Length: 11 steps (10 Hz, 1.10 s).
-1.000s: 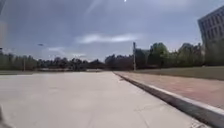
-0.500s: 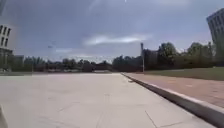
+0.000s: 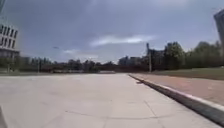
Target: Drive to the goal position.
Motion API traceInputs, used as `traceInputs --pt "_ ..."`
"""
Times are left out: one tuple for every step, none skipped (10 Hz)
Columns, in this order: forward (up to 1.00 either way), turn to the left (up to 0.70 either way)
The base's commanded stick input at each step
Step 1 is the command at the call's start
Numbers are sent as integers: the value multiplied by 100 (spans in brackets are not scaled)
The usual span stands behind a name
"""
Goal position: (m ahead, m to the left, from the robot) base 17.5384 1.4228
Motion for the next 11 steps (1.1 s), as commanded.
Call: traceInputs --pt "100 0" --pt "100 0" --pt "100 0" --pt "100 0" --pt "100 0" --pt "100 0" --pt "100 0" --pt "100 0" --pt "100 0" --pt "100 0" --pt "100 0"
